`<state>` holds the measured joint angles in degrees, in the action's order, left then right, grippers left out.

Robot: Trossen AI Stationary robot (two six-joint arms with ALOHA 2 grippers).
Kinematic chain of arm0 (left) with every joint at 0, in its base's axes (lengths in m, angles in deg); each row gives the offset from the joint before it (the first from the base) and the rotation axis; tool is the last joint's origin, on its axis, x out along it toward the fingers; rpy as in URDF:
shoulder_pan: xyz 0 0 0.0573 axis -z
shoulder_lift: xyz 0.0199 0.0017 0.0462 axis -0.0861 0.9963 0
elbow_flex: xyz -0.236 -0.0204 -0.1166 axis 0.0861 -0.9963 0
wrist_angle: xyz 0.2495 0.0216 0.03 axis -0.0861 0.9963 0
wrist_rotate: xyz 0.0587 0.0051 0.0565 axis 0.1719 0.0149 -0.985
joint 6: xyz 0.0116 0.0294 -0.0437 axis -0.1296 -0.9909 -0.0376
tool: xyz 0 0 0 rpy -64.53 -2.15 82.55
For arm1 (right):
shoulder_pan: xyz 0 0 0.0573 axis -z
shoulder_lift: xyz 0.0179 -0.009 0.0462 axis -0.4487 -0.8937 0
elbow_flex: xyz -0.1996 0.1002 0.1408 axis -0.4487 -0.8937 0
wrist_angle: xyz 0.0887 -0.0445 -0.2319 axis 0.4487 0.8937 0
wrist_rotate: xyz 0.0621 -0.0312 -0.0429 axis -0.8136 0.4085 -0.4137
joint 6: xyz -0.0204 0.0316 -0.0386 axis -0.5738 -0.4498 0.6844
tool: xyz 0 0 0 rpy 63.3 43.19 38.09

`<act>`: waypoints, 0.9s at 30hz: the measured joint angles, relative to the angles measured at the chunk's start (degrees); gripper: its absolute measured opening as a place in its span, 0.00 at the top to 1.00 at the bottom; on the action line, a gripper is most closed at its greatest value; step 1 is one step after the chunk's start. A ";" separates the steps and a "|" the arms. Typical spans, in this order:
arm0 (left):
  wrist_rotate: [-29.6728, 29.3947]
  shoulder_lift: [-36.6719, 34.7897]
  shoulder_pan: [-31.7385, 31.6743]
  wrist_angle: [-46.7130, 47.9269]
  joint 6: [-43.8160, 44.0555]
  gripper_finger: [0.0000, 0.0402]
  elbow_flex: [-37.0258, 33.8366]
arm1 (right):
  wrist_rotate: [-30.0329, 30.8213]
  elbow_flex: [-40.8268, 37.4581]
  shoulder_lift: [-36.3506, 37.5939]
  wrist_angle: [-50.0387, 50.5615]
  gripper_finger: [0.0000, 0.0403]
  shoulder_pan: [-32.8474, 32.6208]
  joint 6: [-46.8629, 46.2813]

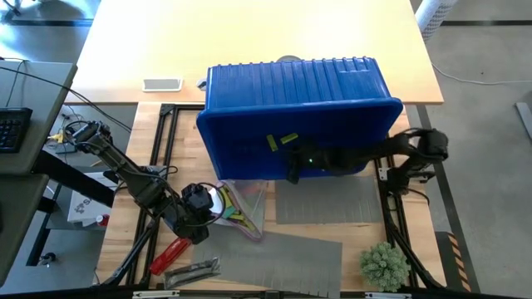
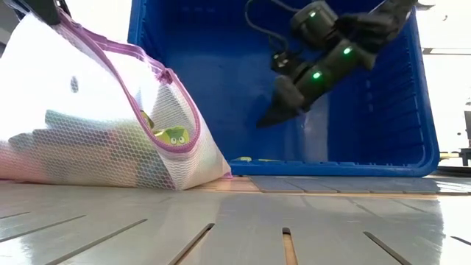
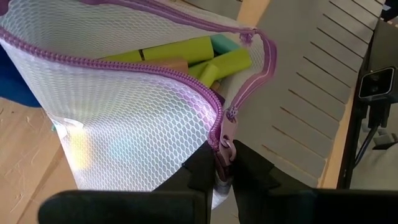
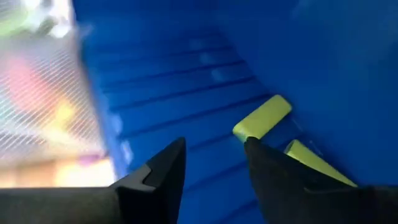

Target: Sort blocks

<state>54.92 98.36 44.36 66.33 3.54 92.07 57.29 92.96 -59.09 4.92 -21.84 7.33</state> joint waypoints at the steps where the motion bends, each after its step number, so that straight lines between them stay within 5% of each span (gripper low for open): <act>1: -0.01 0.00 -0.02 -0.03 0.00 0.94 -0.02 | 0.02 0.30 -1.15 -1.63 0.62 0.79 -1.11; 7: 0.00 0.00 -0.02 0.01 0.00 0.94 -0.01 | 9.76 4.52 -9.91 -6.89 0.56 3.69 -10.95; 27: 0.02 0.00 -0.02 0.00 0.00 0.94 -0.02 | 11.09 16.60 -26.83 -3.87 0.48 6.26 -20.21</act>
<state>54.94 98.36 44.34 66.33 3.54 92.04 68.38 109.56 -85.92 1.05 -15.59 -12.88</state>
